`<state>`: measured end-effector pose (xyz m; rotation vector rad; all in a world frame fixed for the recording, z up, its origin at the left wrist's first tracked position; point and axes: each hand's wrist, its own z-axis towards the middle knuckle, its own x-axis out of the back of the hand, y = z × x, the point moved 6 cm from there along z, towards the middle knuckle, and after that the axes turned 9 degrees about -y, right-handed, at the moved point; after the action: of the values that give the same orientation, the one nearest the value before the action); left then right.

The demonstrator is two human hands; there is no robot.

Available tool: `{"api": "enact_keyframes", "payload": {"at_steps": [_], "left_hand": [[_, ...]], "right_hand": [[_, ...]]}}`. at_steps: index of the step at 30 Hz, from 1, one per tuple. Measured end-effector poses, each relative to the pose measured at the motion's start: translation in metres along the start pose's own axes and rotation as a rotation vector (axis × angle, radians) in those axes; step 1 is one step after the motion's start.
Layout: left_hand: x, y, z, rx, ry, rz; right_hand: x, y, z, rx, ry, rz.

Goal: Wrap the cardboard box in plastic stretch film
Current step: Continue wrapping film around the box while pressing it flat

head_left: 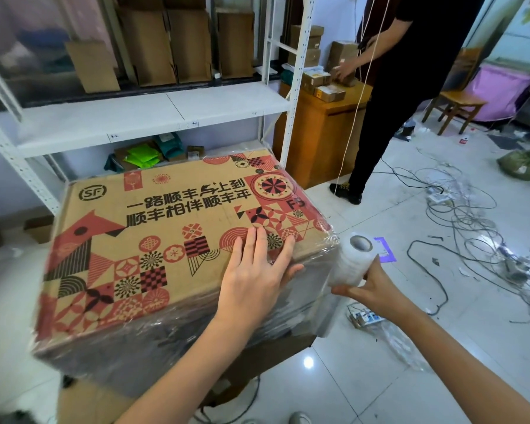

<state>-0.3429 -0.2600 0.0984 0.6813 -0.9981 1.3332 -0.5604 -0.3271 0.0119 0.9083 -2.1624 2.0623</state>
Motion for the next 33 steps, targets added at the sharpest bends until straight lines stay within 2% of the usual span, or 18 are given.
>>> {"api": "enact_keyframes", "payload": {"at_steps": [7,16,24,29,31,32,33], "left_hand": [[0.002,0.004,-0.005,0.01,0.032,0.001],[0.002,0.0,-0.001,0.046,0.021,-0.002],[-0.005,0.0,0.005,0.047,-0.016,-0.006],[0.0,0.002,0.007,0.087,-0.07,-0.052],[0.007,0.005,0.006,0.121,-0.025,-0.048],[0.01,0.013,0.003,0.089,0.032,-0.035],[0.01,0.028,-0.002,-0.017,0.107,-0.024]], "right_hand": [[0.008,0.008,0.009,0.031,0.035,-0.008],[0.007,-0.013,0.044,0.153,-0.043,-0.02],[0.015,-0.015,0.052,0.058,-0.35,-0.134],[0.021,-0.017,0.055,0.048,-0.373,-0.122],[0.021,-0.017,0.055,0.051,-0.373,-0.117],[0.02,-0.018,0.056,0.053,-0.371,-0.116],[0.019,-0.018,0.056,0.054,-0.368,-0.114]]}}
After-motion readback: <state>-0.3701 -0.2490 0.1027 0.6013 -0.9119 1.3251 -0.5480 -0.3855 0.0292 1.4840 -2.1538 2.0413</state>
